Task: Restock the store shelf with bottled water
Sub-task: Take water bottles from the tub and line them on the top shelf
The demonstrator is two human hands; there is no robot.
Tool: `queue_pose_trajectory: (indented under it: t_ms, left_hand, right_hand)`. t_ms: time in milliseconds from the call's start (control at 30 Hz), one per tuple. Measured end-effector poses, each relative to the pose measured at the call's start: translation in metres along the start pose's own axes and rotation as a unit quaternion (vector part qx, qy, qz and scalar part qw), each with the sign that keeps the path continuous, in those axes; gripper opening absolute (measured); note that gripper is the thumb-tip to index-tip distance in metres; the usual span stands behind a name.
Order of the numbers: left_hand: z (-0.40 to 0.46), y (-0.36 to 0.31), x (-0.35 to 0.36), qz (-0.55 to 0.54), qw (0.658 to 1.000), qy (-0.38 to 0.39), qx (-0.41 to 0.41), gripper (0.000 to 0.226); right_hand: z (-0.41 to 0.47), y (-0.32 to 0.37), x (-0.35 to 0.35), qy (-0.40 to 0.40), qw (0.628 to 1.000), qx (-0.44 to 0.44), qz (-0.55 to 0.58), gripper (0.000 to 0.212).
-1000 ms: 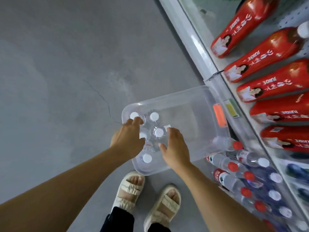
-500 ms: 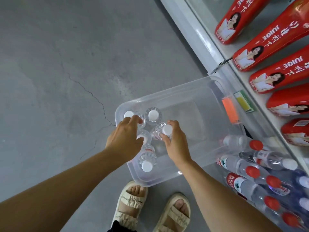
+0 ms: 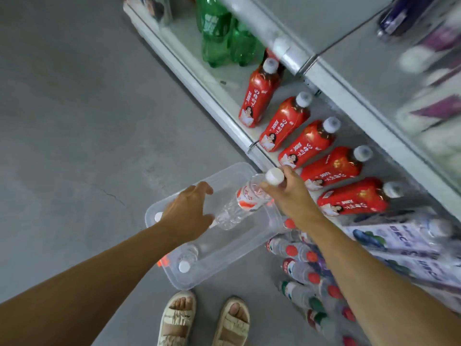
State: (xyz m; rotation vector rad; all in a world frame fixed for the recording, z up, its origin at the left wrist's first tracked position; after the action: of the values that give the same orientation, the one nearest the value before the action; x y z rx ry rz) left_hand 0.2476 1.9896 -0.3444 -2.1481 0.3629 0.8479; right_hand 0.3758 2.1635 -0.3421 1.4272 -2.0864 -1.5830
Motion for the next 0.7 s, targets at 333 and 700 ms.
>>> queue_pose_trajectory:
  t_ms: [333,700]
  left_hand:
    - [-0.037,-0.146,-0.113,-0.095,0.989,0.071,0.089,0.065]
    - [-0.109,-0.276,-0.216,-0.237,0.941,0.154,0.187,0.076]
  right_hand:
    - [-0.071,0.18,-0.132,0.036,0.998,-0.016,0.055,0.024]
    - [-0.181,0.352,-0.229,0.026,0.991,-0.074,0.105,0.042]
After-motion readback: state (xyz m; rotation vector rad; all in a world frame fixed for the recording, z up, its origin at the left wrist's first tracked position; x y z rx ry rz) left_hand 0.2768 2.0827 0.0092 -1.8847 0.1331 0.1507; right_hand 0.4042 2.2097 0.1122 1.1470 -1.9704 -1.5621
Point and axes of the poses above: each hand's wrist, its own z-axis towards the middle knuckle, its own x-axis out of the palm, y = z × x, the point moved 5 cm from there along z, towards the middle knuckle, and after that the axes turned 5 degrees about x, right-handed, at the moved point
